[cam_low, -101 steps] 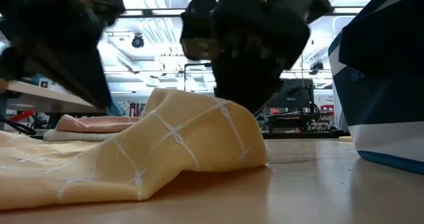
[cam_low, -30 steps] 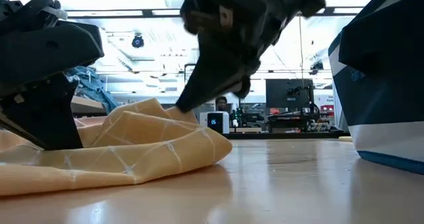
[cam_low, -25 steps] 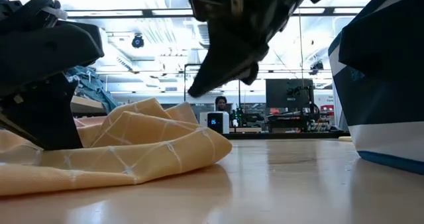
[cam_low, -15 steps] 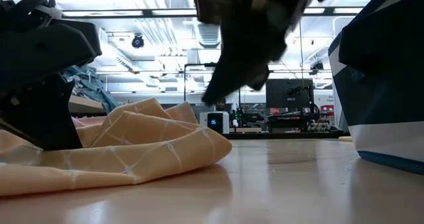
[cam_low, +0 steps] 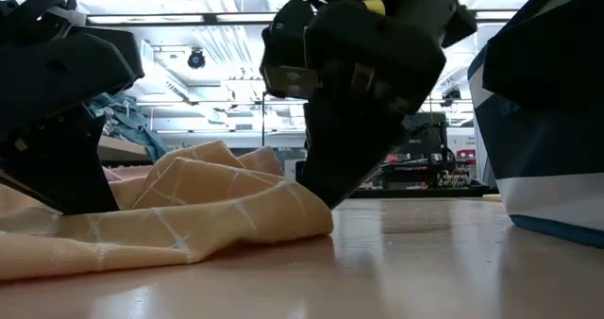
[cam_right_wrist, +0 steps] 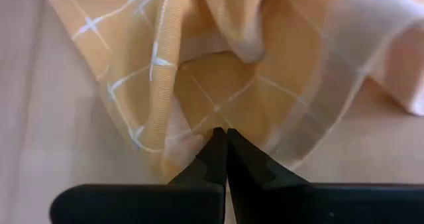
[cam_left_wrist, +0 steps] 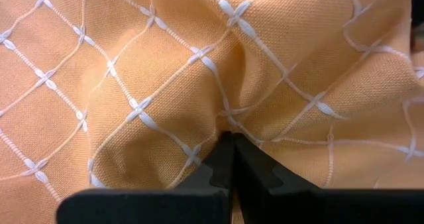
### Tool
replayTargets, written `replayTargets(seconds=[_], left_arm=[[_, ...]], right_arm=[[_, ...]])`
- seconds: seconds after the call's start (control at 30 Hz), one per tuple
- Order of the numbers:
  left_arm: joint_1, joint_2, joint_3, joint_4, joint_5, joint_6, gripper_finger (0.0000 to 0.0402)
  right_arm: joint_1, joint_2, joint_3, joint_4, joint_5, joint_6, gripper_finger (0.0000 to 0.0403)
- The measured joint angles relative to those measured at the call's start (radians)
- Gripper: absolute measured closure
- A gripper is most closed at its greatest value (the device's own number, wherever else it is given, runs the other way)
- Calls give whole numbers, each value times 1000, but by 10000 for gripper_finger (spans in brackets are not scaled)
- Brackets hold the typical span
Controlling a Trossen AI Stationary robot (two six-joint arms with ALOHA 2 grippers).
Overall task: Fold towel
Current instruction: Fold the yellow towel
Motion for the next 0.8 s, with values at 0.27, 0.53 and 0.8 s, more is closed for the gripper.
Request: replayTargets(seconds=[0.27,0.53,0.8], left_arm=[[1,-5,2,-11,60,-25,401],[-37,-27,8,-23,296,-128,401],[-45,-117,39,-58,202,-47,401]], right_arm=[[2,24,34,-34,-273,-12,403],[14,-1,87,-174,-266,-53,403],[18,-45,140,-338,73,-80,403]])
